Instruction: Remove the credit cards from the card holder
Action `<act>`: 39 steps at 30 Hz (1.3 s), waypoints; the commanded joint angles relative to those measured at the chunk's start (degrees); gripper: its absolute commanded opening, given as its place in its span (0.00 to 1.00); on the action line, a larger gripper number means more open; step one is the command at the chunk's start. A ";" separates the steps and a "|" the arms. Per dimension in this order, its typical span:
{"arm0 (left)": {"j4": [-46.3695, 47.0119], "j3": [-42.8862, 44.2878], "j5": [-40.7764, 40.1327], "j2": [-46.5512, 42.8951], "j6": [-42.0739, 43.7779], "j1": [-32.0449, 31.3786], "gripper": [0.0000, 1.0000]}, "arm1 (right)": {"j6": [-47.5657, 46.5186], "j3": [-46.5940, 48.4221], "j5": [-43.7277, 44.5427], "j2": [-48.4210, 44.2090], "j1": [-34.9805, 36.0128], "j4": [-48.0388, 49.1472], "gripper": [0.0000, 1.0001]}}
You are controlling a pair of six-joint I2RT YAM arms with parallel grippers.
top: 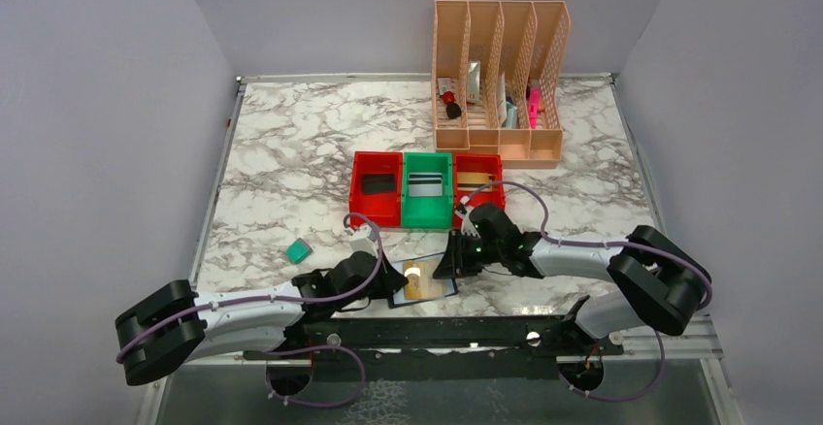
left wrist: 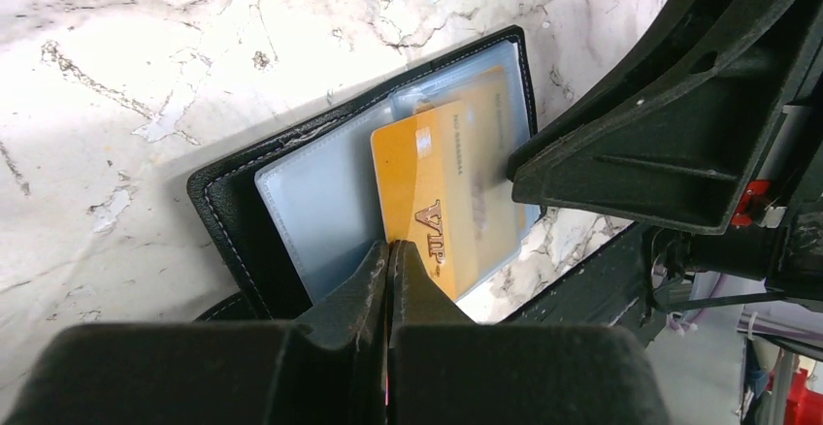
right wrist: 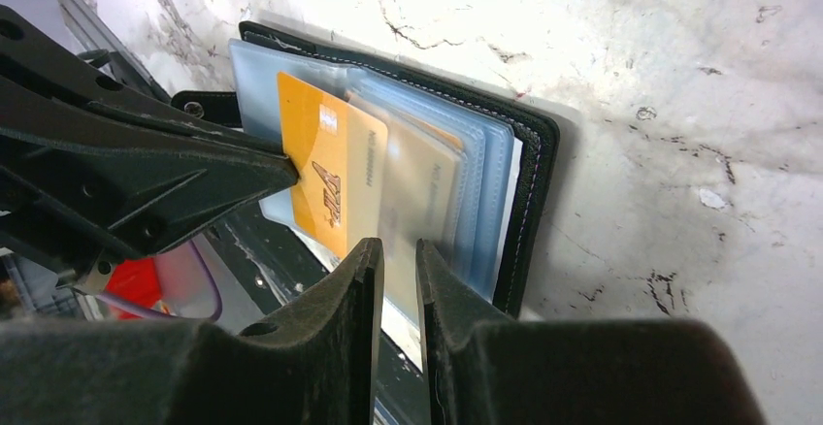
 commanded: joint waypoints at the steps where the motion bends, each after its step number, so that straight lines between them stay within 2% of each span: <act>1: -1.96 -0.13 -1.04 -0.88 0.98 -0.30 0.00 | -3.02 0.44 1.97 -1.46 -0.09 -3.99 0.25; 8: 3.19 -0.20 1.18 1.19 0.79 -0.29 0.00 | -6.69 3.01 -2.80 -6.27 0.68 -2.99 0.31; 12: 3.81 0.30 1.44 2.43 0.89 -0.30 0.00 | -6.24 4.98 -3.18 -1.25 2.10 -2.28 0.32; 17: 2.04 0.16 1.03 1.21 0.57 -0.30 0.01 | -3.64 4.37 0.50 4.01 2.15 -3.48 0.32; 19: 2.20 -0.28 1.01 -0.01 0.46 -0.30 0.04 | -2.74 2.41 -0.48 4.52 2.15 -1.00 0.32; 24: 6.87 -1.40 3.88 -0.71 1.97 -0.30 0.23 | -0.76 0.58 -0.10 6.68 2.15 0.85 0.32; 27: 7.06 -0.95 5.89 0.73 2.64 -0.30 0.30 | 0.51 -0.74 0.77 7.10 2.15 1.99 0.30; 39: 14.81 -3.76 8.15 4.83 -0.75 -0.30 0.41 | 2.37 -3.12 -0.76 8.88 2.15 5.63 0.26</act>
